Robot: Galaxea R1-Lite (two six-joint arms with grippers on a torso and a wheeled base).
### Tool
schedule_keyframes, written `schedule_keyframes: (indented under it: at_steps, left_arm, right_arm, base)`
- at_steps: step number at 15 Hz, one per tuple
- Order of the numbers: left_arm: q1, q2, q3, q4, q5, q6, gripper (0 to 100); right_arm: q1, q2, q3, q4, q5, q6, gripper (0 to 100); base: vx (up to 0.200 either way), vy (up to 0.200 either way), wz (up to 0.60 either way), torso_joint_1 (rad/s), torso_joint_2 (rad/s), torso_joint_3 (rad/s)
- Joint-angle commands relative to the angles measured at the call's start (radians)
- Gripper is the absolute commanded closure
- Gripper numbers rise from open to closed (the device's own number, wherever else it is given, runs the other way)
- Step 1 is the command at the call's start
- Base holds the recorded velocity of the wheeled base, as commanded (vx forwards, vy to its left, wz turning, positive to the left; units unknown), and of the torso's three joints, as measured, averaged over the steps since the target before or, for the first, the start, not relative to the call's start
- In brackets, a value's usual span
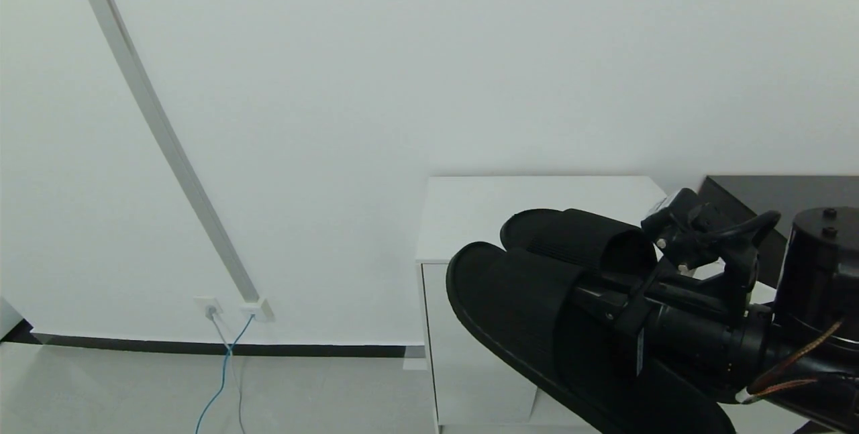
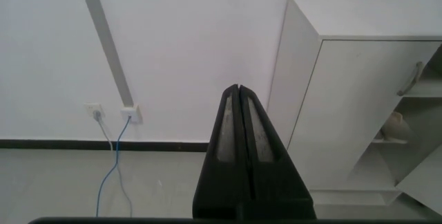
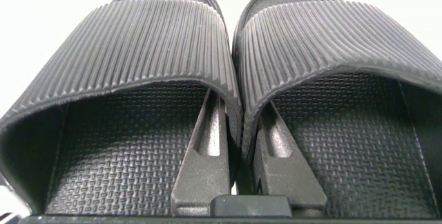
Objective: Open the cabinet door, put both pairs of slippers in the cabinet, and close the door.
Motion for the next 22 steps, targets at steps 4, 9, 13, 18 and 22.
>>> schedule_keyframes:
  at_steps: [4,9,13,18,22]
  left_arm:
    - [0.000,0.002,0.000,0.001,0.000,0.000,100]
    - [0.000,0.002,0.000,0.001,0.000,0.000,100]
    - [0.000,0.002,0.000,0.001,0.000,0.000,100]
    - [0.000,0.002,0.000,0.001,0.000,-0.002,100]
    - [0.000,0.002,0.000,0.001,0.000,-0.003,100]
  right_arm:
    - [0.003,0.000,0.014,-0.004,0.007,0.002,100]
    - [0.001,0.005,0.023,-0.002,0.009,-0.001,100]
    - [0.001,0.009,0.024,-0.004,0.009,-0.001,100]
    - [0.001,0.009,0.024,-0.004,0.012,0.001,100]
    - [0.001,0.009,0.029,-0.004,0.012,-0.001,100]
  base:
    - [0.000,-0.200,0.00,0.000,0.00,0.001]
    - [0.000,-0.200,0.00,0.003,0.00,0.001]
    - [0.000,-0.200,0.00,0.002,0.00,0.002]
    - [0.000,-0.120,0.00,0.001,0.00,0.000]
    - [0.000,0.000,0.00,0.000,0.00,0.000]
